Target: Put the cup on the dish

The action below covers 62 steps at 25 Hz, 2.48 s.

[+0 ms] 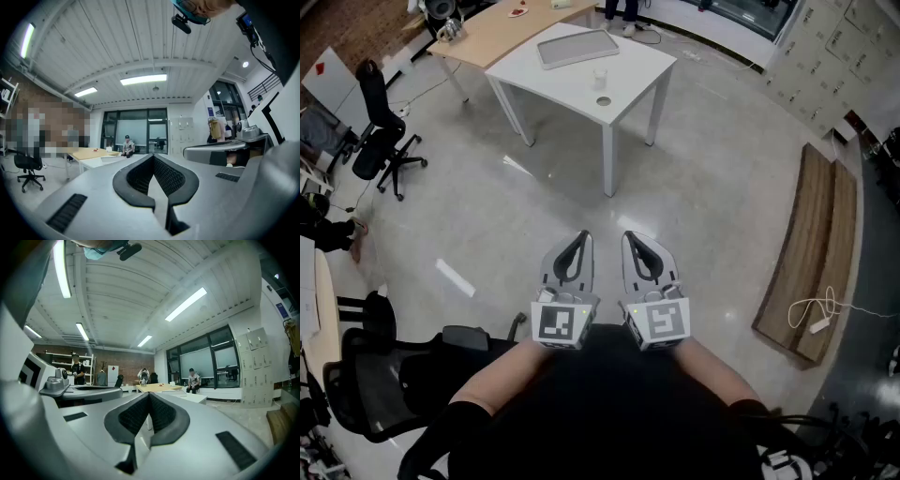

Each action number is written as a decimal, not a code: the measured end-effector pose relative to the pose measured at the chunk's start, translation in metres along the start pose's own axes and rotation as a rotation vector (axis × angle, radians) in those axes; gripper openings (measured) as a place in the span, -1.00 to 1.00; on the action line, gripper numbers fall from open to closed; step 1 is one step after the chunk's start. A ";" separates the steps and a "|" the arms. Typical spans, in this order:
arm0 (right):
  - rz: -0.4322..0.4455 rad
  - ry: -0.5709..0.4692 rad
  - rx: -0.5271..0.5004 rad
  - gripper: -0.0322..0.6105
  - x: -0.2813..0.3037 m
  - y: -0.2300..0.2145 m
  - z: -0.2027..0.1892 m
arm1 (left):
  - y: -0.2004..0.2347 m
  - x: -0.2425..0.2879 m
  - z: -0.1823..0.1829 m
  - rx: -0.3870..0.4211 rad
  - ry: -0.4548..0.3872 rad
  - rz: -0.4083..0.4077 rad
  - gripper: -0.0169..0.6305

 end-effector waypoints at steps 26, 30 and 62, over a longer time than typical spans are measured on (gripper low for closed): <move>0.065 -0.018 0.056 -0.86 -0.023 -0.053 -0.005 | -0.051 0.023 0.006 -0.014 0.019 0.077 -0.92; 0.062 -0.029 0.048 -0.86 -0.017 -0.063 -0.001 | -0.050 0.033 0.008 -0.031 0.032 0.098 -0.92; -0.046 0.063 0.011 -0.86 0.308 -0.090 0.010 | 0.168 0.267 -0.062 -0.109 0.038 -0.010 -0.92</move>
Point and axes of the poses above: the fingertips, and each gripper's own axes: x forward along the fingers, y to its left, z out of its top, the point moved 5 cm from there along -x, backward along the fingers, and after that the axes turned 10 degrees about x, right-handed, at the moved point
